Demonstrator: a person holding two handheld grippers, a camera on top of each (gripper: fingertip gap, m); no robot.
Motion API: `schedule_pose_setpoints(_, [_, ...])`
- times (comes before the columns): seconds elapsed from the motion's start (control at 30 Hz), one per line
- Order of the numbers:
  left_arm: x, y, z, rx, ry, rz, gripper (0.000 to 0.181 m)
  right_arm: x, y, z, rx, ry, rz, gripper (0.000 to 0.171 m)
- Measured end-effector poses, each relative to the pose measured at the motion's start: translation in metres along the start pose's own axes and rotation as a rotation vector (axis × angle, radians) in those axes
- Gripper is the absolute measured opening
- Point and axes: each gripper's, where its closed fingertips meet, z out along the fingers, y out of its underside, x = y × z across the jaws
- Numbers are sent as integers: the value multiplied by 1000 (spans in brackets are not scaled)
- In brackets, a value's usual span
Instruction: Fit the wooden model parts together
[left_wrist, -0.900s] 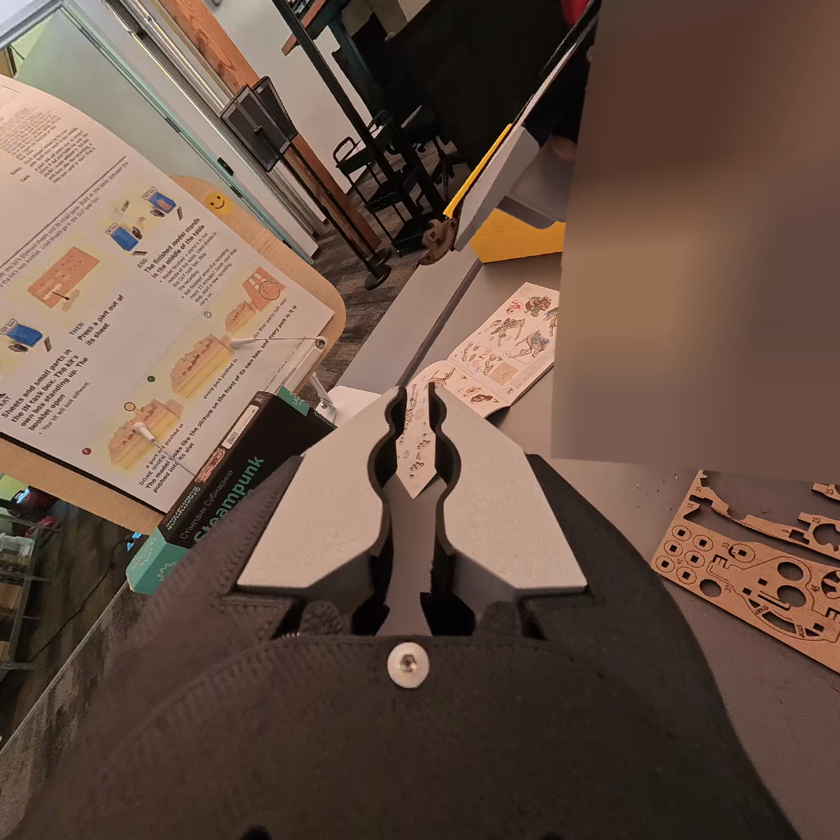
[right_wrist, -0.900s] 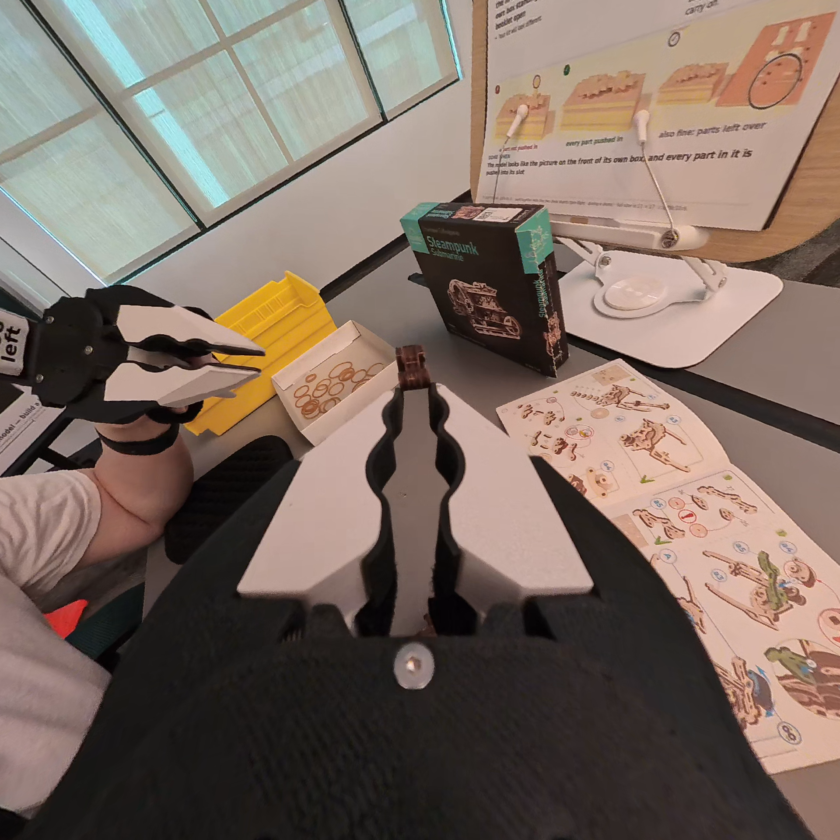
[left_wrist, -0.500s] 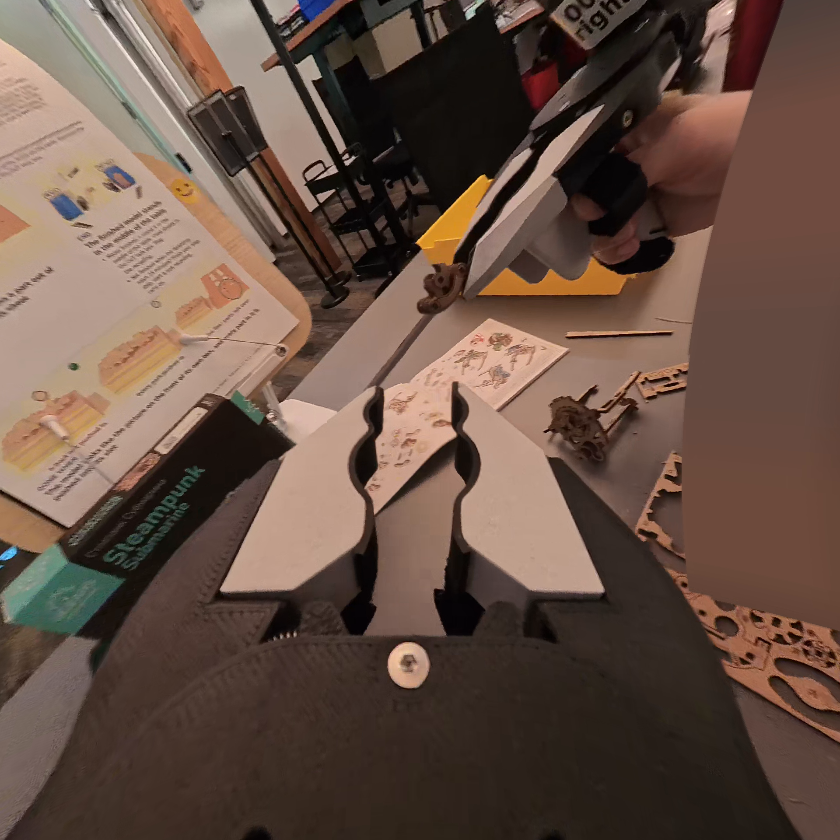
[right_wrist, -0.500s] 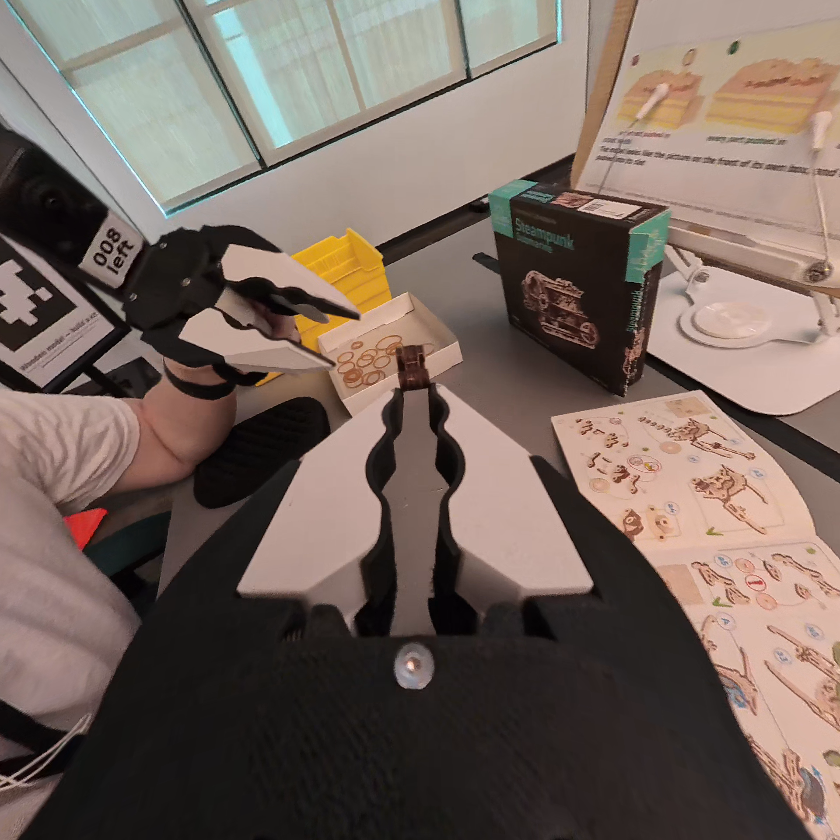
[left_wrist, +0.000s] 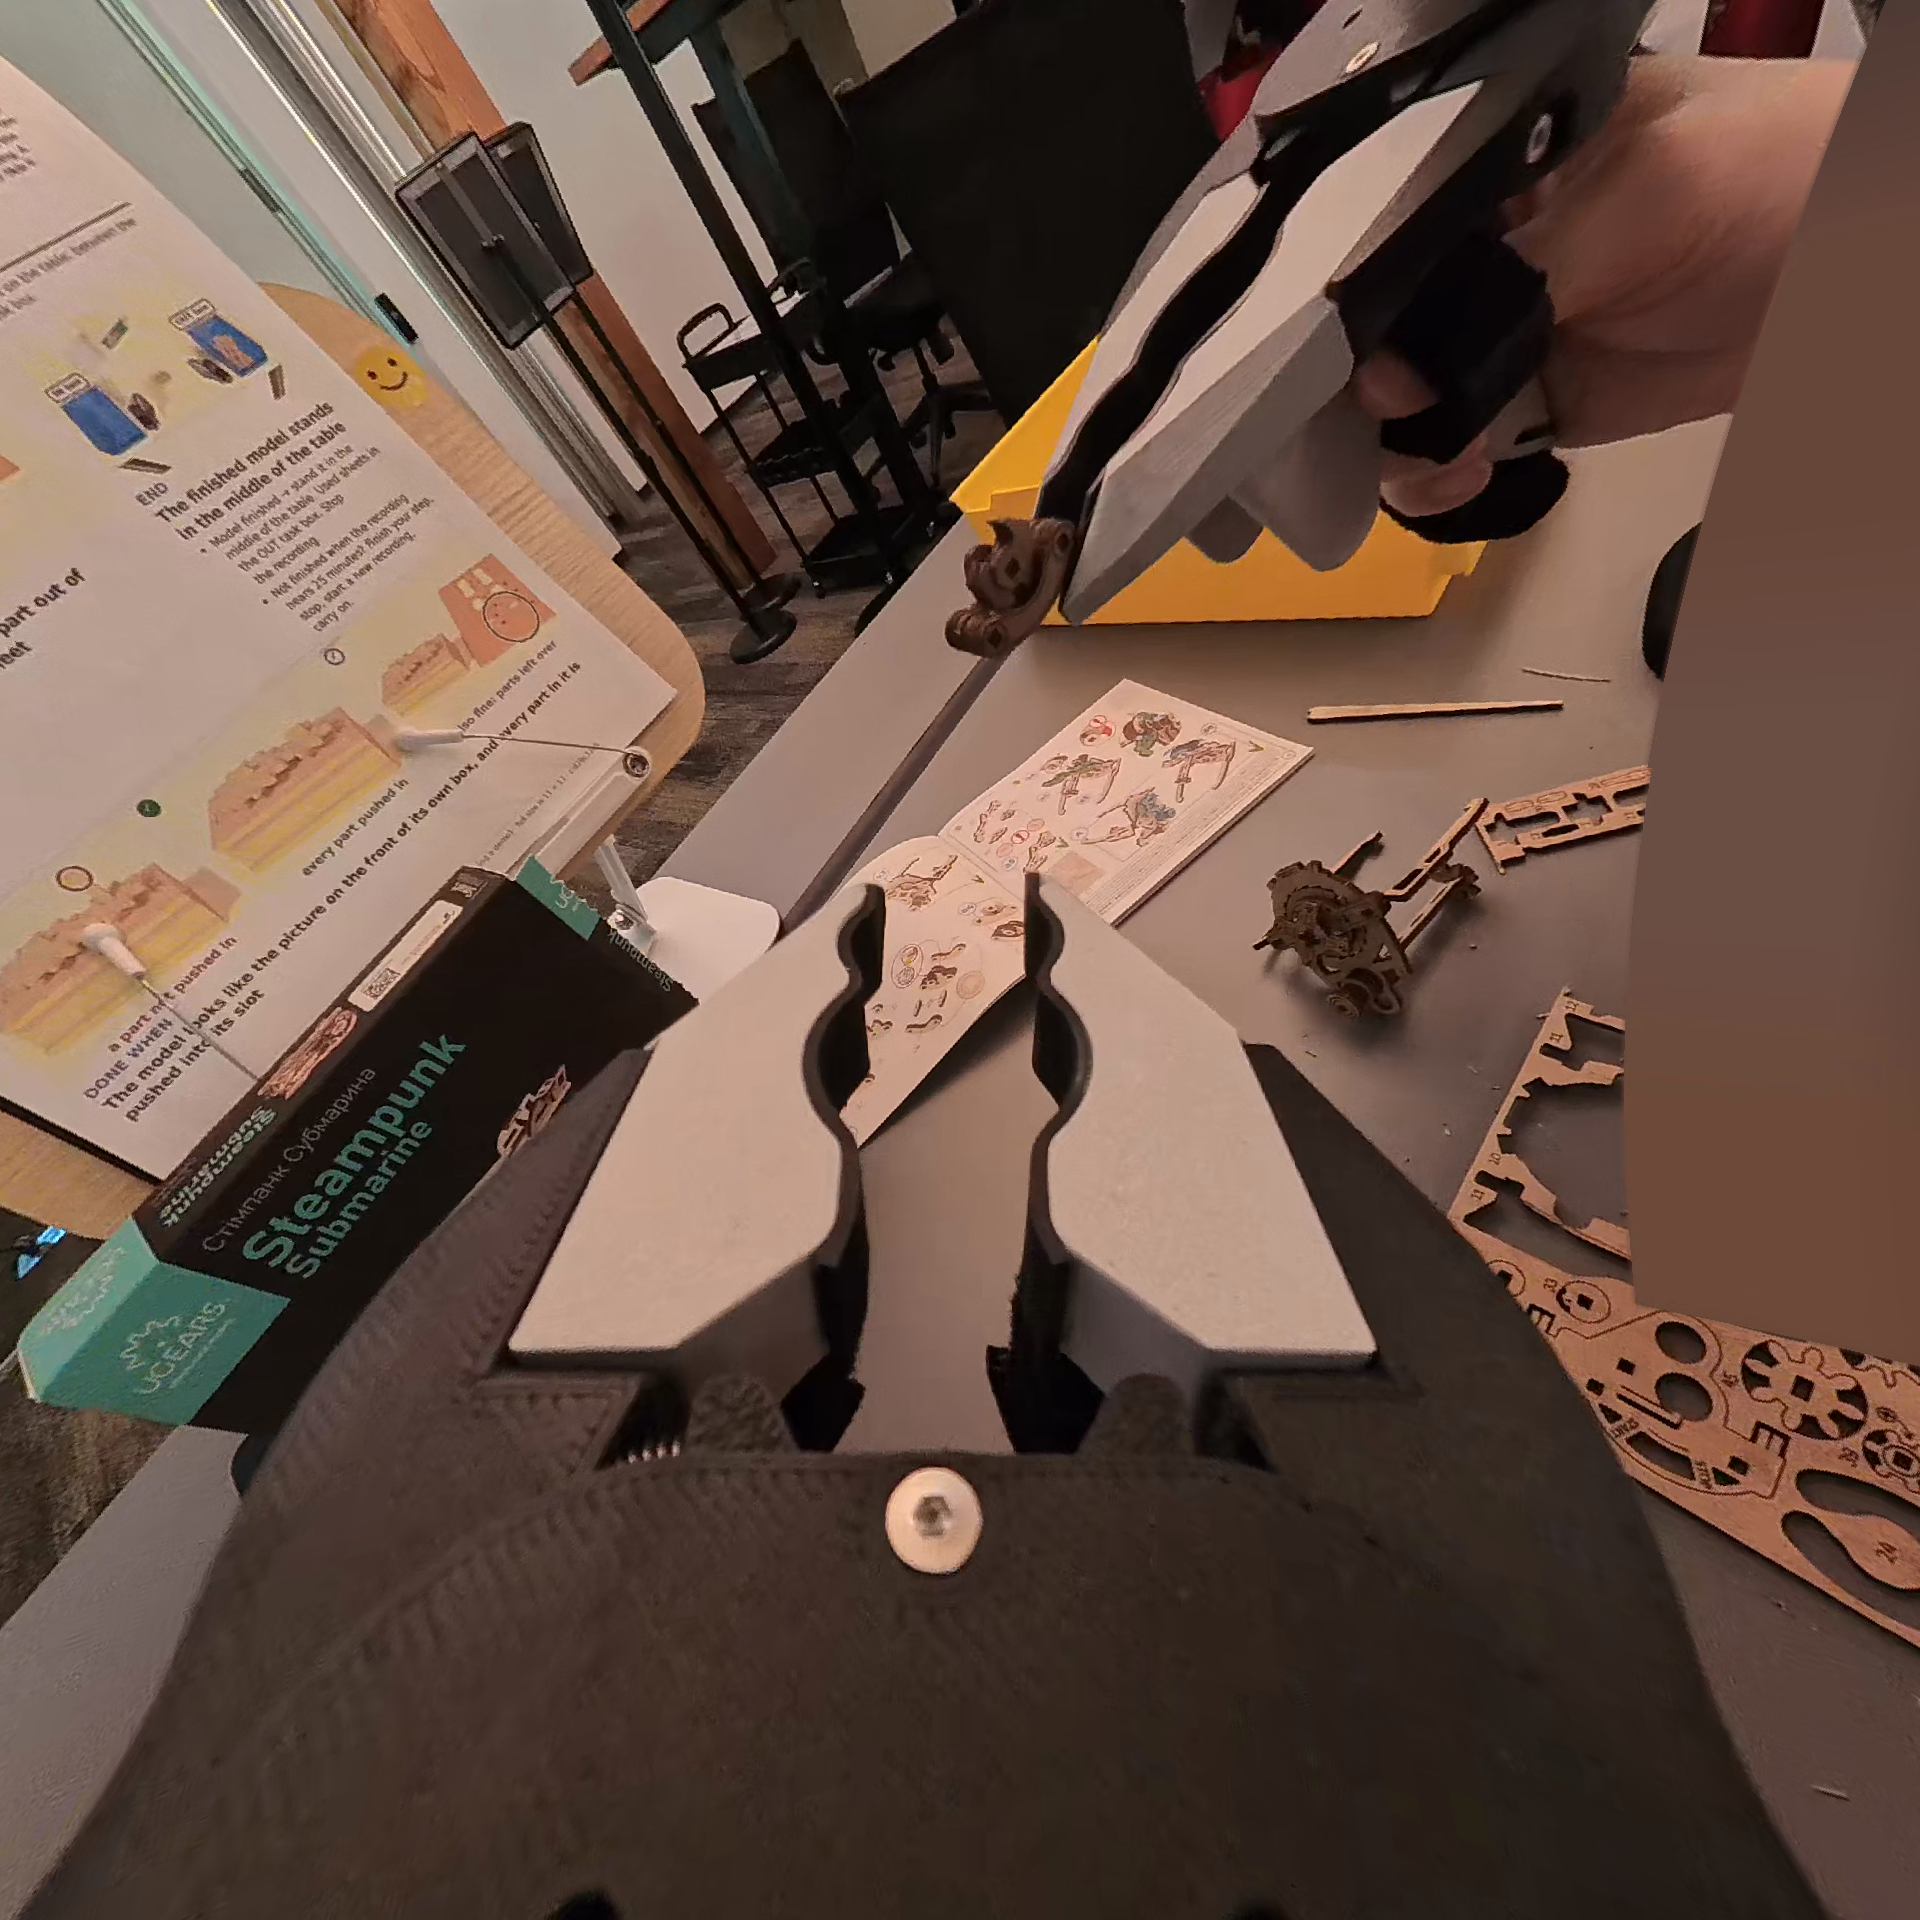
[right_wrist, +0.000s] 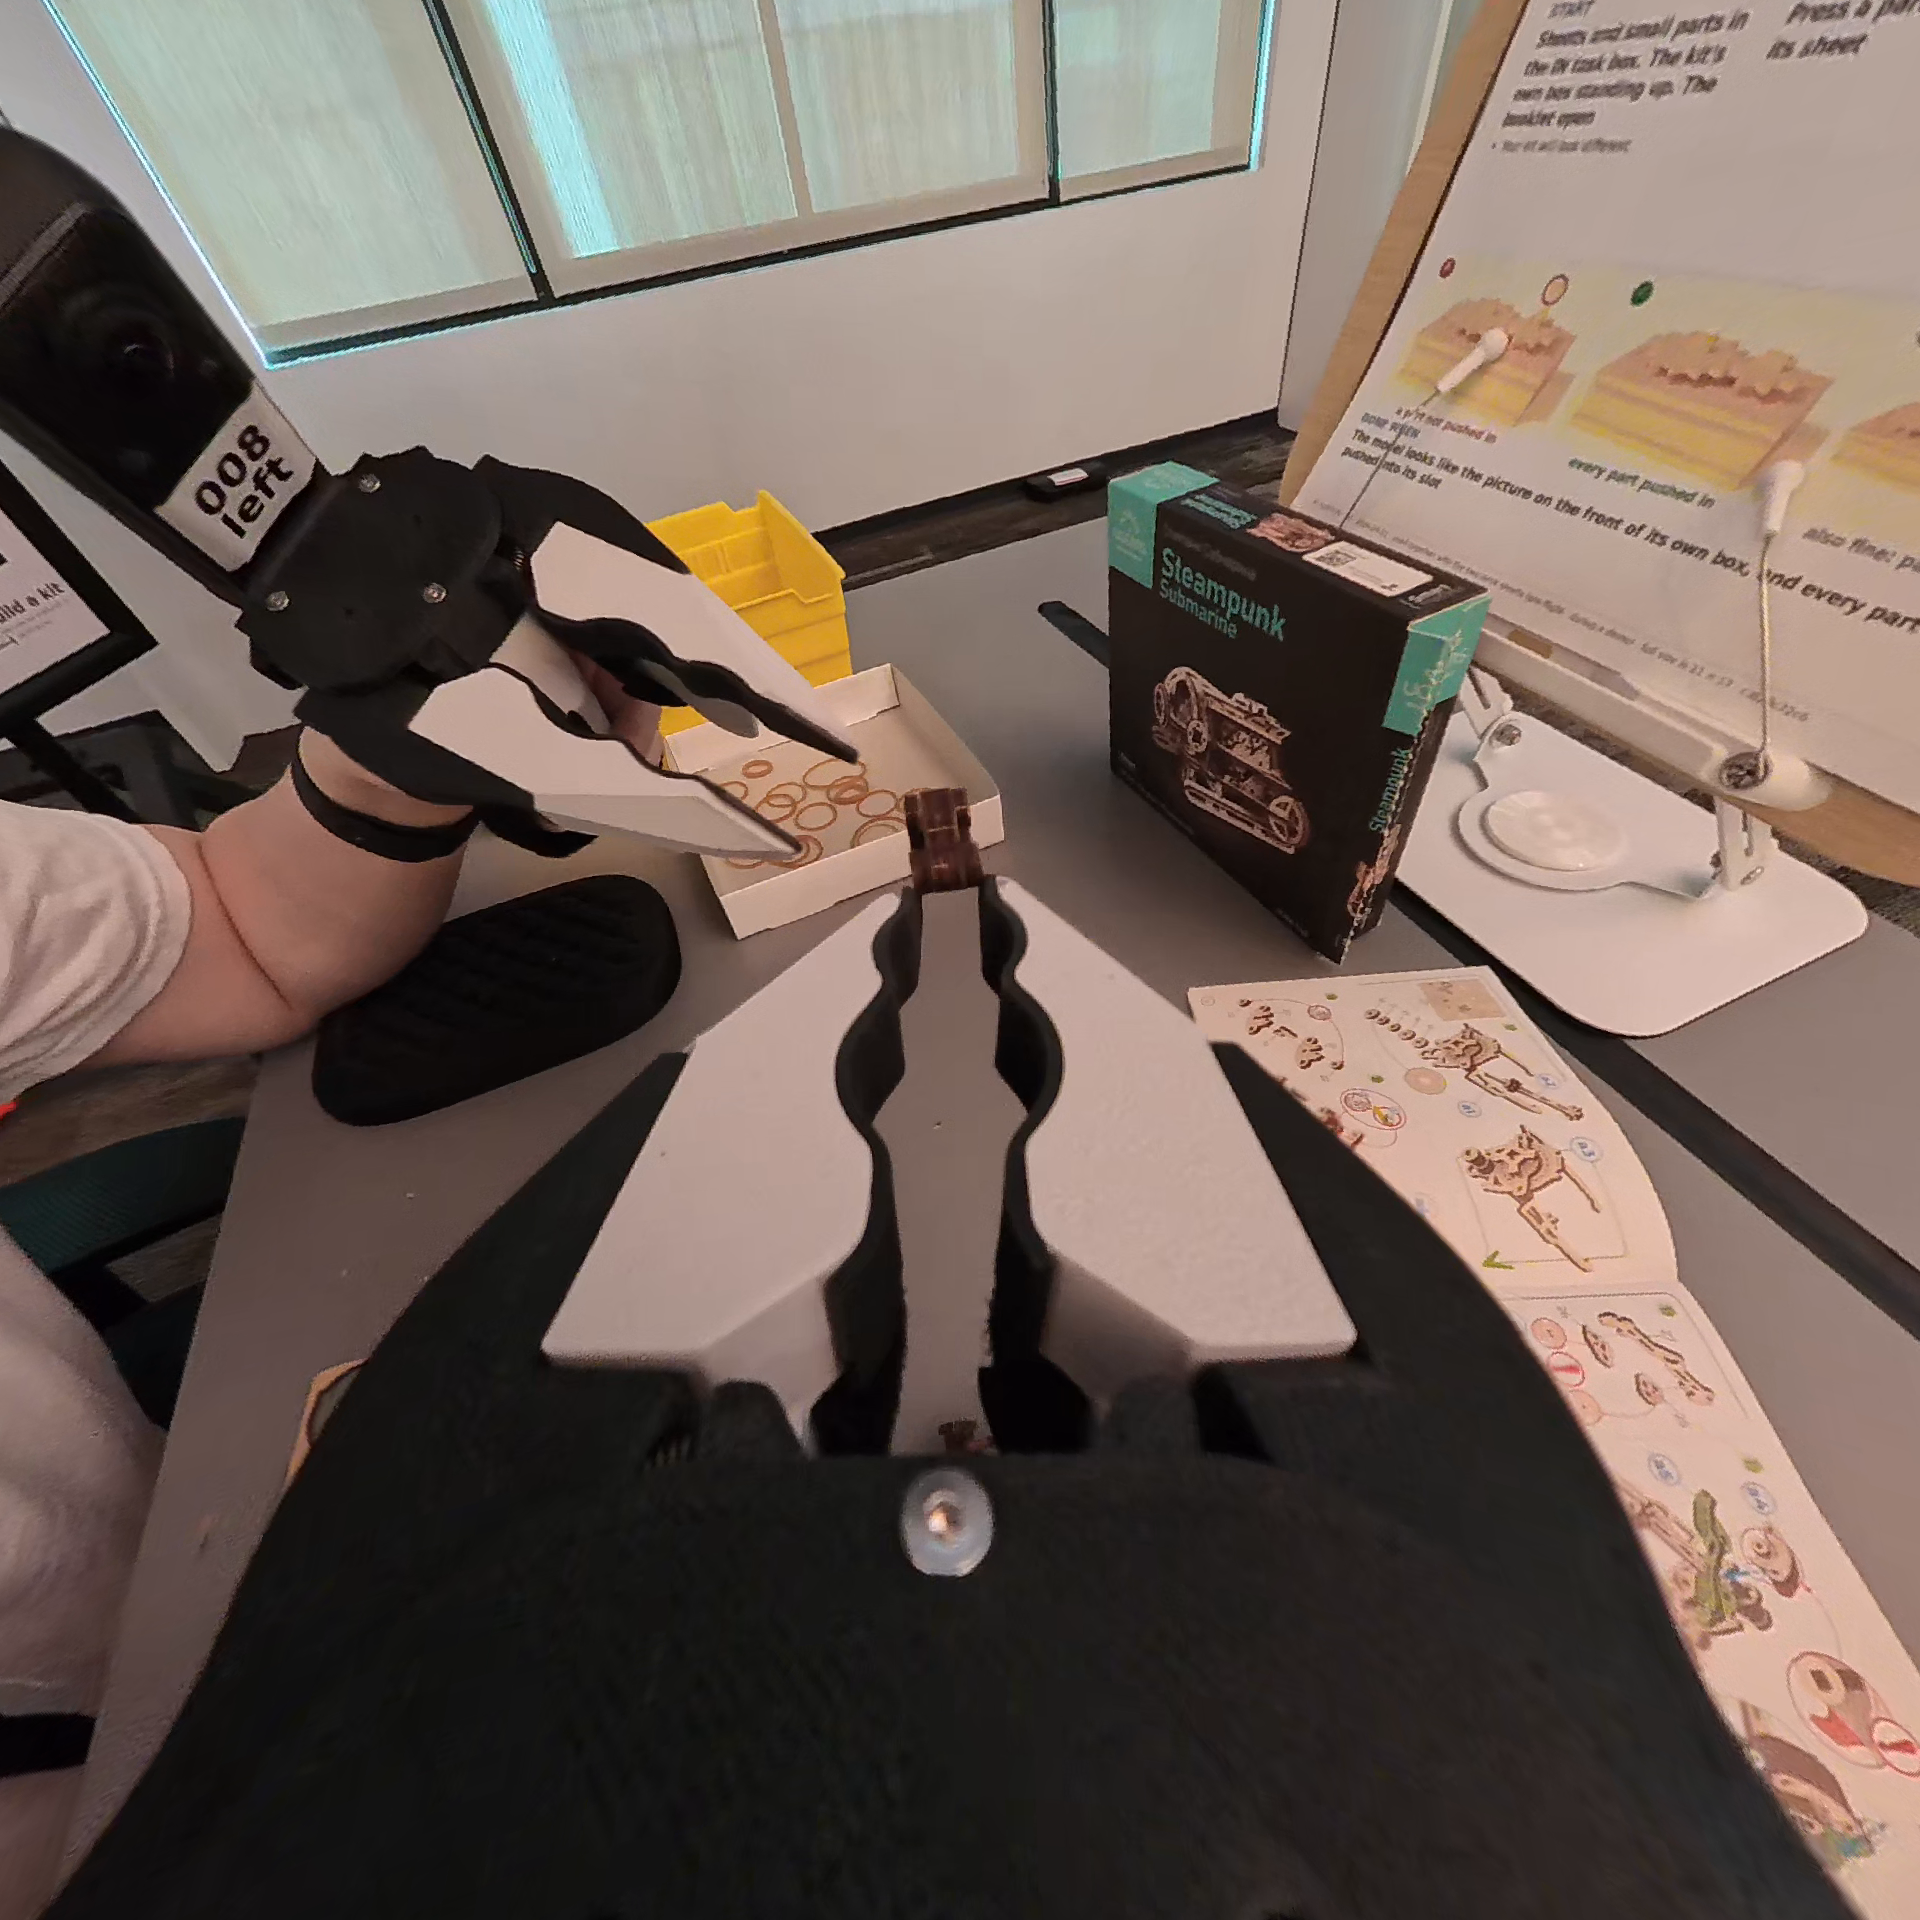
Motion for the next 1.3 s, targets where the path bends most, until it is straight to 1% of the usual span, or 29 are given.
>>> schedule_pose_setpoints(0.33, [-1, -2, -2, 12, -2, -2, 23, -6, 3, 5, -13, -24, -8, 10])
schedule_pose_setpoints(0.43, [4, -8, -2, 70, 58, -34, 23, -17, 6, 10, -26, -83, -11, 10])
schedule_pose_setpoints(0.57, [7, -15, -5, 135, 124, -62, 28, -28, 7, 14, -31, -144, -6, 10])
schedule_pose_setpoints(0.73, [17, -21, -9, 198, 268, -196, 26, -39, 7, 17, -25, -202, 10, 10])
schedule_pose_setpoints(0.93, [23, -27, -12, 251, 380, -308, 23, -52, 2, 18, 7, -277, 38, 10])
schedule_pose_setpoints(1.07, [27, -27, -12, 259, 419, -326, 12, -57, 2, 19, 10, -303, 40, 10])
schedule_pose_setpoints(1.2, [32, -29, -17, 266, 478, -329, 10, -62, 4, 17, 5, -337, 9, 10])
schedule_pose_setpoints(1.27, [36, -26, -17, 237, 507, -331, 10, -62, 8, 16, -23, -336, -40, 21])
schedule_pose_setpoints(1.3, [38, -24, -17, 226, 518, -316, 10, -63, 10, 14, -35, -336, -74, 23])
